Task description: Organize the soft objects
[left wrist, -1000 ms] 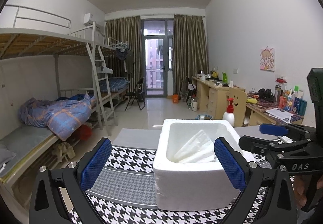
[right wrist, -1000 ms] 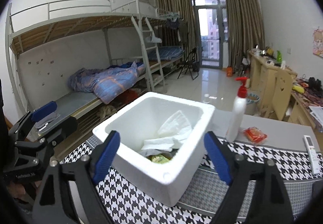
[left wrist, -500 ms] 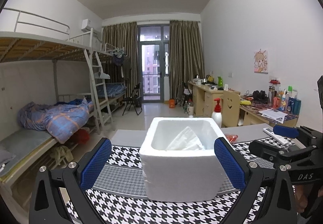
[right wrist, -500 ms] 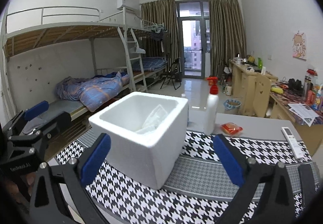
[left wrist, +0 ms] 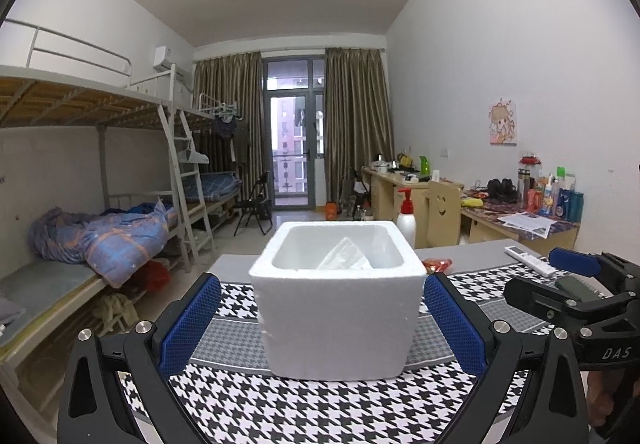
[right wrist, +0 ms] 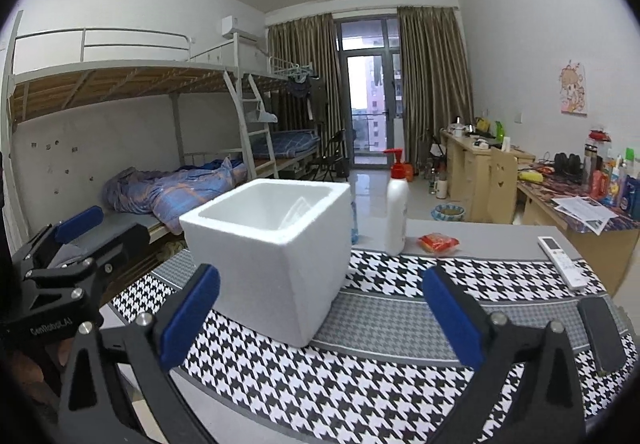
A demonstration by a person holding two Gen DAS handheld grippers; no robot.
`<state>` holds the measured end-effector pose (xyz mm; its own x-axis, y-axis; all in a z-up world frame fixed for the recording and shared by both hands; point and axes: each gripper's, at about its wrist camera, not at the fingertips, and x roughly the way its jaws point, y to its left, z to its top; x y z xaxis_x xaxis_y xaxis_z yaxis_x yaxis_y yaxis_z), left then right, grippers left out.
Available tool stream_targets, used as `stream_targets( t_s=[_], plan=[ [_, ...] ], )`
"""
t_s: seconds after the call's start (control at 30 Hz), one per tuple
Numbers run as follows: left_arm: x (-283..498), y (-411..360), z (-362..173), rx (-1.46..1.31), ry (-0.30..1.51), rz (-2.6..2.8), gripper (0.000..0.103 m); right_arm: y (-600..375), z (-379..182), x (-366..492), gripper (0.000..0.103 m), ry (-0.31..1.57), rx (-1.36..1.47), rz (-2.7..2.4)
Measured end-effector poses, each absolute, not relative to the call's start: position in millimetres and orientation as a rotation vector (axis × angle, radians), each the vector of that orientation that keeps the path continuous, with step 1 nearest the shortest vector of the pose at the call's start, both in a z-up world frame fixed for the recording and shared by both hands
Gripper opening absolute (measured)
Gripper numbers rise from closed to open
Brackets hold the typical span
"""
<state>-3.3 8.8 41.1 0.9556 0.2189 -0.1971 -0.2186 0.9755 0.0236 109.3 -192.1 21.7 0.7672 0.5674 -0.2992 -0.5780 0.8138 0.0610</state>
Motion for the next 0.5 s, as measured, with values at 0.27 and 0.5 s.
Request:
stream_targets(
  t_s=[0.27,0.5],
  plan=[
    [-18.0,-2.0,29.9,-0.004,0.161,0.198,0.102,-205.4,4.7,92.8,0.102,0.262,-0.019,0.579],
    [-23.5,-6.2,21.2,-0.013,0.174,0.183,0.102,-212.9,-0.9,83.9,0.102,0.265,-0.012,0.555]
  ],
)
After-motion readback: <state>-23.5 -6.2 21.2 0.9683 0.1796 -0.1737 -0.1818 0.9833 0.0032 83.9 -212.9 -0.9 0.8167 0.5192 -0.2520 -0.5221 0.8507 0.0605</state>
